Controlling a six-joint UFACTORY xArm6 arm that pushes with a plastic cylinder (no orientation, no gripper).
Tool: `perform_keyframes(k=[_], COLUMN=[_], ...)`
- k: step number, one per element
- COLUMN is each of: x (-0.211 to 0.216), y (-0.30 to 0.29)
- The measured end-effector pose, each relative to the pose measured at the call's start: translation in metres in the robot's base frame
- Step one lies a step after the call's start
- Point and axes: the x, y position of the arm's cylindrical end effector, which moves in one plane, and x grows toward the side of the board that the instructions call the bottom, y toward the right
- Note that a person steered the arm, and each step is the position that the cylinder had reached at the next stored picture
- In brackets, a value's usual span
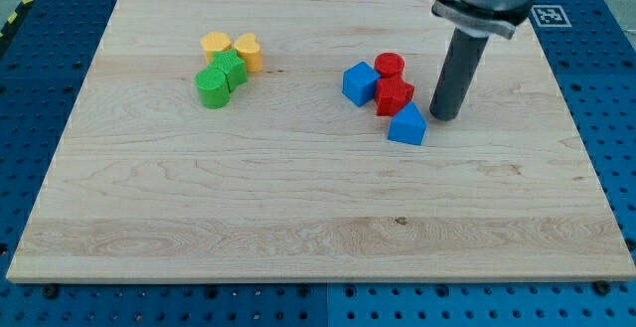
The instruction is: Separate the blue triangle from the red star
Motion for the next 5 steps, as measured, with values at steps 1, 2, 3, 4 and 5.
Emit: perform_keyframes(k=[1, 2, 3, 4, 5], x=[-0.016, -0.016, -0.016, -0.016, -0.016], y=[-0.006, -0.008, -0.028, -0.049, -0.060])
